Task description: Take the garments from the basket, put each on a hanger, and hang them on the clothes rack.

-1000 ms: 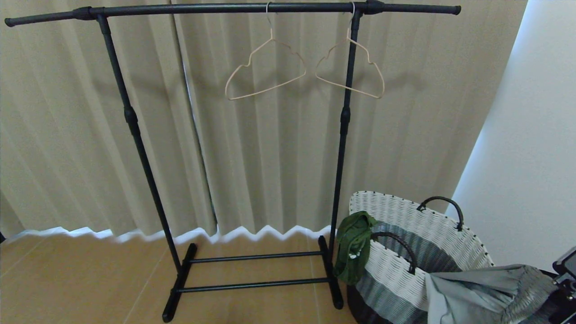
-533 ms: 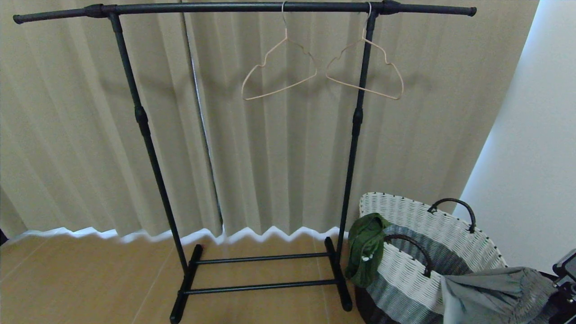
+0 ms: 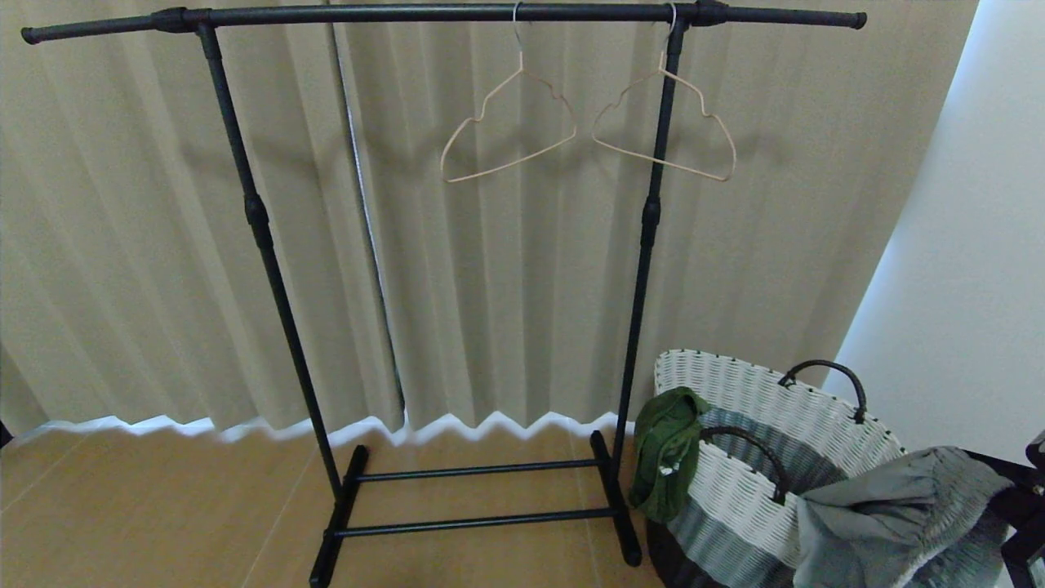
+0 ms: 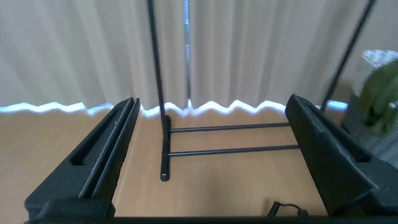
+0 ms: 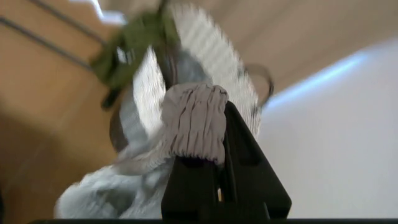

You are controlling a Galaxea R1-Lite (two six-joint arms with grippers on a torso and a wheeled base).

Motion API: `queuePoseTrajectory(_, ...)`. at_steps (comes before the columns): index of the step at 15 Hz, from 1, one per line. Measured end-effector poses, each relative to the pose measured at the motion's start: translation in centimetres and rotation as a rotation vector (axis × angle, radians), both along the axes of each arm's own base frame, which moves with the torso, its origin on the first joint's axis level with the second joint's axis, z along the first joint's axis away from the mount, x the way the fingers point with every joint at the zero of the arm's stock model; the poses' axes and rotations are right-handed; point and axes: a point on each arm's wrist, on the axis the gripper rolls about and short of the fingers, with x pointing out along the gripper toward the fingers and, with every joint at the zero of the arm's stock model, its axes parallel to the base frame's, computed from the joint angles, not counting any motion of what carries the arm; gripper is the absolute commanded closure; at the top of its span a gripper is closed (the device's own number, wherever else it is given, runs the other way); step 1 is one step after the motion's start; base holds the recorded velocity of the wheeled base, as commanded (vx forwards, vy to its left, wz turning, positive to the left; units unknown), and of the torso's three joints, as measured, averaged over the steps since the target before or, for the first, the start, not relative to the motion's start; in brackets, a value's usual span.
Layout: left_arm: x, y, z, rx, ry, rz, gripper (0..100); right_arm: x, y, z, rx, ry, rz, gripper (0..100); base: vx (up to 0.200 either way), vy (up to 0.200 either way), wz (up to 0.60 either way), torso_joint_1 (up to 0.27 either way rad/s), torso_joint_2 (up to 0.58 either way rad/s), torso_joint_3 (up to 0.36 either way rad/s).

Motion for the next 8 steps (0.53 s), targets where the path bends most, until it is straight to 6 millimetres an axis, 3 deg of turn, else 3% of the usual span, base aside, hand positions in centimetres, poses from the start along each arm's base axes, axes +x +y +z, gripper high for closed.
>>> queuePoseTrajectory(4, -0.7, -0.8, 3.2, 0.116, -0.206, -0.361, 0, 1.3, 1.7, 3.6, 0.151, -0.079, 0.119, 100, 0.000, 0.000, 0.00, 0.000, 0.00, 0.000)
queuePoseTrajectory(8, 0.2, -1.0, 7.9, 0.157, -0.206, -0.471, 0, 1.8, 4.4, 6.9, 0.323, -0.030, 0.268, 100, 0.000, 0.000, 0.00, 0.000, 0.00, 0.000)
